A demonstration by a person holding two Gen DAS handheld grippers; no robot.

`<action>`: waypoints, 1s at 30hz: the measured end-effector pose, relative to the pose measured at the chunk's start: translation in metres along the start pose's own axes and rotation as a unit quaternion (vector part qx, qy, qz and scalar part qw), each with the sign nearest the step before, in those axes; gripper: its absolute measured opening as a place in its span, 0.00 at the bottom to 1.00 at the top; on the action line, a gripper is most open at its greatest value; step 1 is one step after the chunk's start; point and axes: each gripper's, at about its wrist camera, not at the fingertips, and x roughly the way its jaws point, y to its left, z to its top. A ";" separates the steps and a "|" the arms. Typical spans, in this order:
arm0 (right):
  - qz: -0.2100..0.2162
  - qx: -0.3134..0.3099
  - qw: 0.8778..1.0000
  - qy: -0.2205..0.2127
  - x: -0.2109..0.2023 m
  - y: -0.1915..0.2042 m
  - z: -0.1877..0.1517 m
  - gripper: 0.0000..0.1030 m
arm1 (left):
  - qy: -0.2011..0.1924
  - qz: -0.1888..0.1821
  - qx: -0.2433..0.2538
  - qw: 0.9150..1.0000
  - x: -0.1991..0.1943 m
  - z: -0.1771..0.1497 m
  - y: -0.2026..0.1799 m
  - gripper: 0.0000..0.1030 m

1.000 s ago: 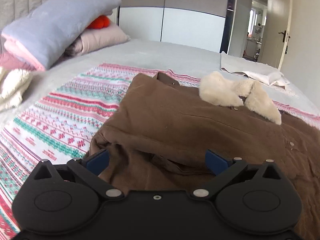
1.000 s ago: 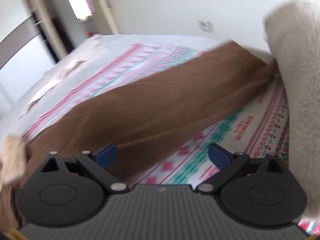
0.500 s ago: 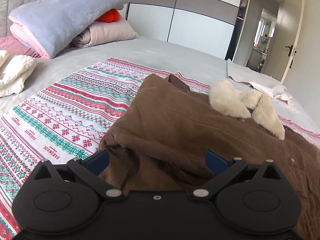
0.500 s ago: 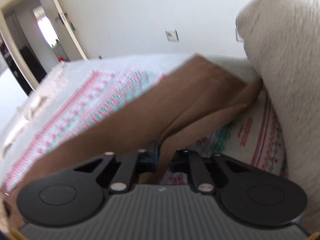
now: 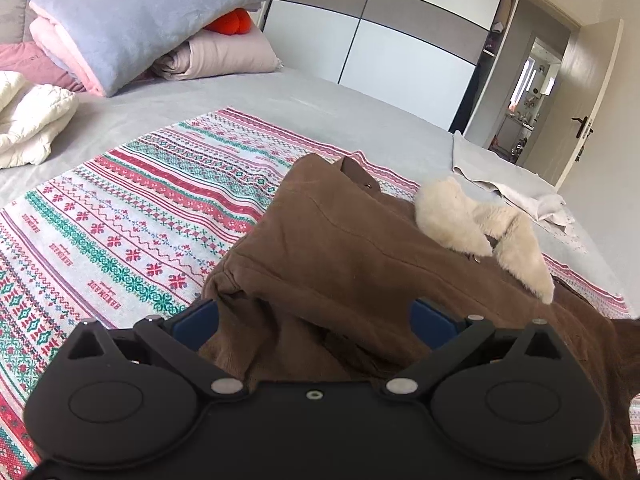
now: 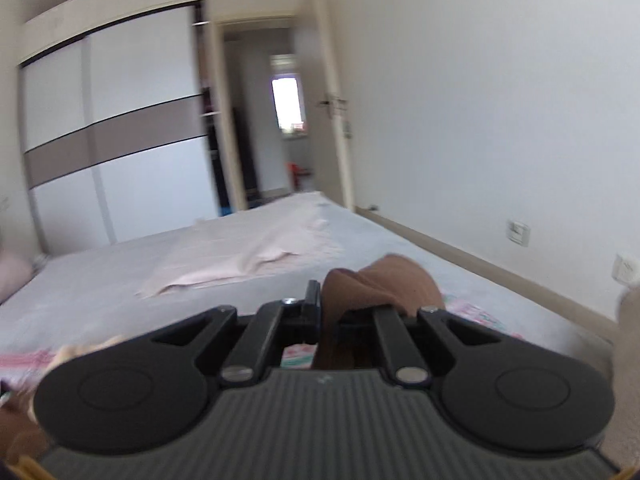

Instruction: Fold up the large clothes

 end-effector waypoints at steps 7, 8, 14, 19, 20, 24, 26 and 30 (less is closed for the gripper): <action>0.113 -0.154 0.981 0.044 -0.022 0.134 -0.037 0.05 | 0.000 -0.001 -0.010 1.000 -0.002 0.004 0.010 1.00; 0.130 -0.172 0.975 0.056 -0.023 0.151 -0.050 0.05 | 0.000 0.000 -0.011 1.000 -0.003 0.004 0.011 1.00; 0.182 -0.231 0.939 0.177 -0.005 0.214 -0.147 0.06 | 0.003 0.001 -0.009 1.000 -0.004 0.004 0.016 1.00; 0.165 -0.218 0.936 0.221 -0.001 0.207 -0.189 0.12 | 0.004 0.003 0.001 1.000 -0.004 0.005 0.018 1.00; 0.168 -0.209 0.937 0.226 -0.004 0.205 -0.184 0.16 | 0.004 0.003 0.000 1.000 -0.004 0.006 0.018 1.00; 0.233 -0.141 0.930 0.245 -0.030 0.176 -0.153 0.53 | 0.004 -0.011 0.014 1.000 -0.007 0.006 0.009 1.00; 0.246 -0.107 0.932 0.242 -0.047 0.154 -0.138 0.54 | 0.001 -0.030 0.039 0.999 -0.011 0.005 -0.003 1.00; 0.228 -0.023 0.945 0.233 -0.063 0.100 -0.117 0.54 | 0.009 -0.077 0.121 0.990 -0.016 -0.003 -0.045 1.00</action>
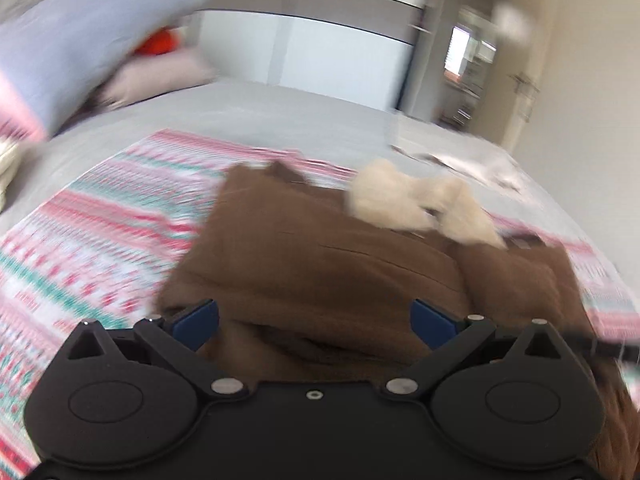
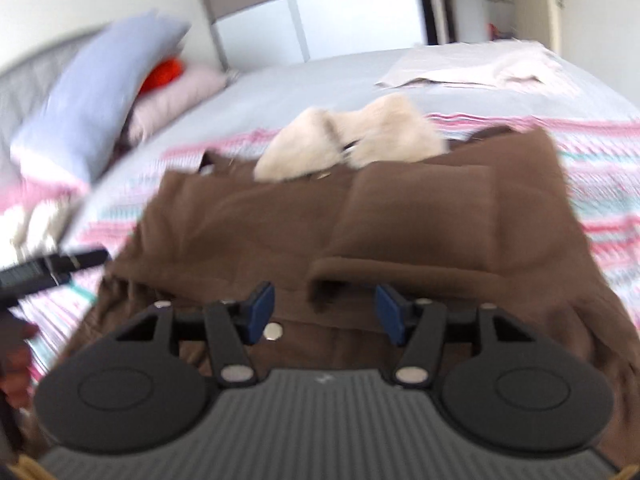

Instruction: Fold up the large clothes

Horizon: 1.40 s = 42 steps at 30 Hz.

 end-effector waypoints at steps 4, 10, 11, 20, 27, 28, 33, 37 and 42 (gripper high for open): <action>-0.020 0.058 0.997 -0.044 -0.026 -0.047 0.006 0.53 | -0.011 -0.038 0.133 0.990 0.003 -0.003 -0.065 1.00; -0.036 0.129 0.990 -0.036 -0.026 -0.109 0.000 0.36 | -0.033 -0.097 0.293 0.951 0.032 -0.014 -0.148 1.00; -0.033 0.139 0.989 -0.039 -0.025 -0.115 0.000 0.36 | -0.036 -0.105 0.315 0.943 0.038 -0.017 -0.159 1.00; 0.034 0.180 0.981 -0.069 -0.020 -0.142 -0.003 0.36 | -0.002 -0.187 0.374 0.908 0.079 -0.035 -0.215 0.82; 0.094 0.253 0.960 -0.078 -0.006 -0.163 -0.011 0.36 | 0.016 -0.216 0.325 0.921 0.087 -0.031 -0.222 0.25; 0.093 0.255 0.959 -0.076 -0.004 -0.163 -0.012 0.36 | 0.001 -0.214 0.303 0.929 0.079 -0.027 -0.217 0.19; 0.083 0.242 0.965 -0.064 0.000 -0.157 -0.014 0.36 | -0.063 -0.180 0.149 0.970 0.041 0.005 -0.154 0.19; 0.076 0.232 0.968 -0.060 0.000 -0.149 -0.015 0.38 | -0.074 -0.101 0.013 0.992 0.025 0.023 -0.074 0.19; 0.070 0.231 0.969 -0.056 0.000 -0.144 -0.016 0.38 | -0.007 -0.025 -0.065 0.998 0.038 0.014 0.017 0.20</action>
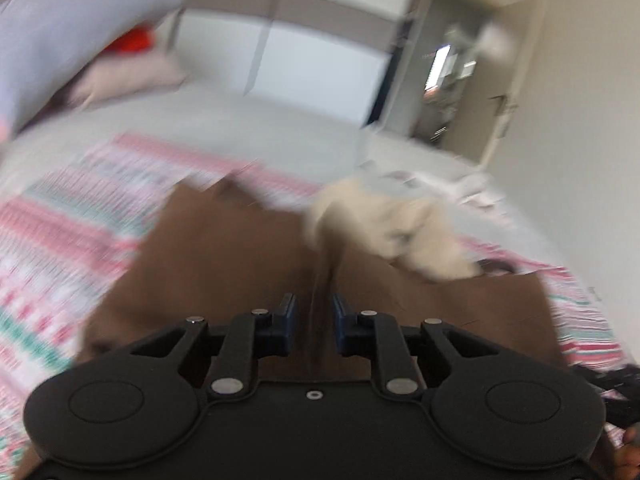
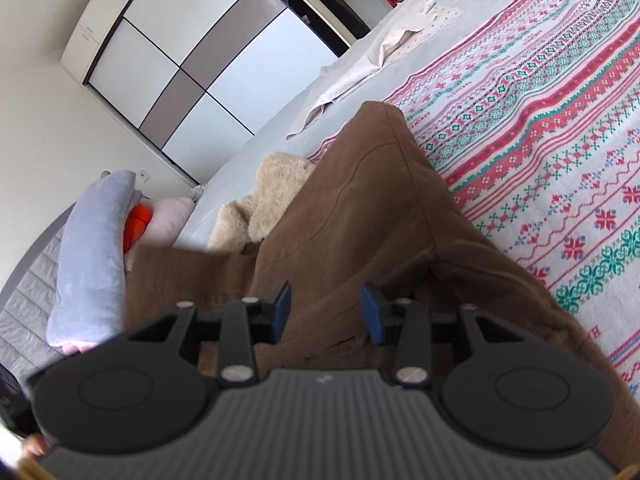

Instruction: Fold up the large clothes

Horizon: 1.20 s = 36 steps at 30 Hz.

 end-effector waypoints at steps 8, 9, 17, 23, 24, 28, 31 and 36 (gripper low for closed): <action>-0.008 -0.003 1.000 -0.008 -0.001 0.010 -0.001 0.42 | 0.017 -0.012 -0.078 0.997 0.013 0.004 0.045 0.51; -0.010 -0.003 1.000 -0.010 0.000 0.011 -0.001 0.42 | 0.019 -0.020 -0.068 0.997 0.016 0.005 0.040 0.52; -0.030 -0.030 0.999 -0.033 -0.004 0.020 0.003 0.59 | 0.063 0.006 -0.052 0.997 0.091 0.007 0.011 0.59; -0.050 -0.064 0.994 -0.075 -0.008 0.018 0.009 0.47 | -0.022 -0.007 0.017 1.000 0.075 0.000 -0.016 0.06; -0.056 -0.079 0.992 -0.082 -0.007 0.020 0.008 0.35 | -0.048 -0.005 0.025 0.999 0.068 0.000 -0.020 0.05; -0.108 -0.119 0.985 -0.058 0.011 0.018 0.002 0.26 | -0.080 0.100 0.113 0.985 0.079 -0.008 -0.031 0.04; -0.140 -0.139 0.980 -0.028 0.025 0.012 -0.004 0.24 | -0.076 0.118 0.126 0.982 0.081 -0.012 -0.023 0.07; -0.148 -0.150 0.977 -0.018 0.031 0.011 -0.006 0.25 | -0.088 -0.048 0.103 0.990 0.040 -0.015 -0.020 0.09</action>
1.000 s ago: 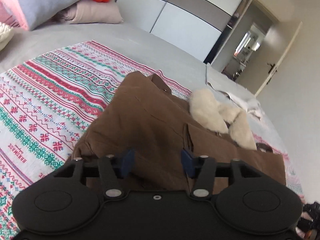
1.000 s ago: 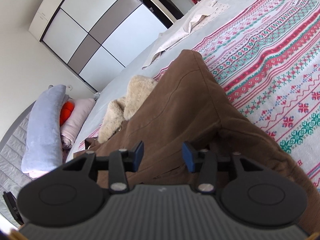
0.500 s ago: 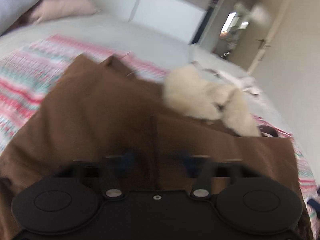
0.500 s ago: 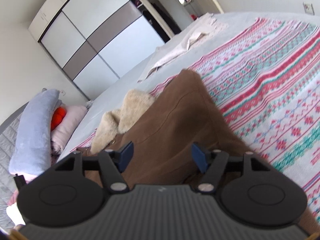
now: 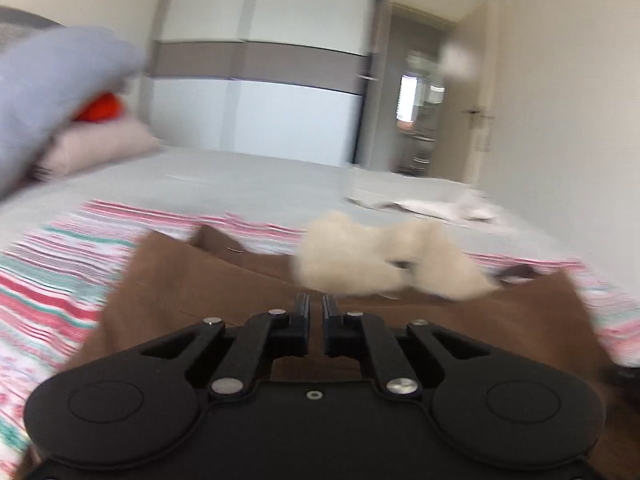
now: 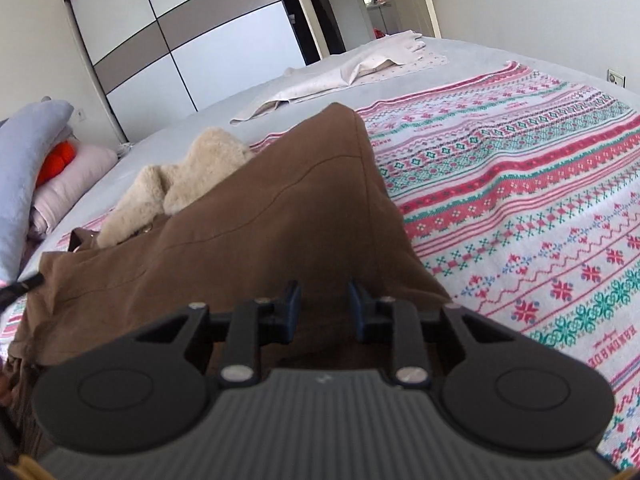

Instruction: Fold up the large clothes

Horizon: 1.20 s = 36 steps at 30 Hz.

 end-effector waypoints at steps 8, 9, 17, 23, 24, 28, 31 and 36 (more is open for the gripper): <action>0.006 -0.005 1.000 0.007 -0.015 0.007 0.003 0.35 | 0.131 0.003 0.084 0.988 0.030 -0.029 -0.018 0.09; 0.008 -0.011 1.000 0.009 -0.020 0.009 0.004 0.41 | 0.136 0.010 0.090 0.987 0.028 -0.025 -0.022 0.10; 0.016 -0.058 0.998 -0.001 -0.082 0.012 0.015 0.65 | 0.130 0.010 0.081 0.988 -0.041 -0.012 -0.027 0.73; -0.003 -0.098 0.995 -0.003 -0.127 0.013 0.009 0.86 | 0.120 0.025 0.050 0.991 -0.107 -0.009 -0.010 0.94; -0.004 -0.110 0.994 -0.003 -0.134 0.014 0.007 0.87 | 0.115 0.028 0.047 0.992 -0.119 -0.009 -0.006 0.96; -0.007 -0.139 0.990 -0.004 -0.160 0.013 -0.001 0.94 | 0.105 0.046 0.037 0.993 -0.158 -0.008 0.009 1.00; 0.016 -0.133 0.991 0.010 -0.175 0.005 -0.010 0.98 | 0.102 0.059 0.025 0.993 -0.180 -0.009 0.024 1.00; 0.026 -0.122 0.991 0.056 -0.193 -0.011 -0.025 0.99 | 0.133 0.050 0.003 0.990 -0.210 -0.021 0.054 1.00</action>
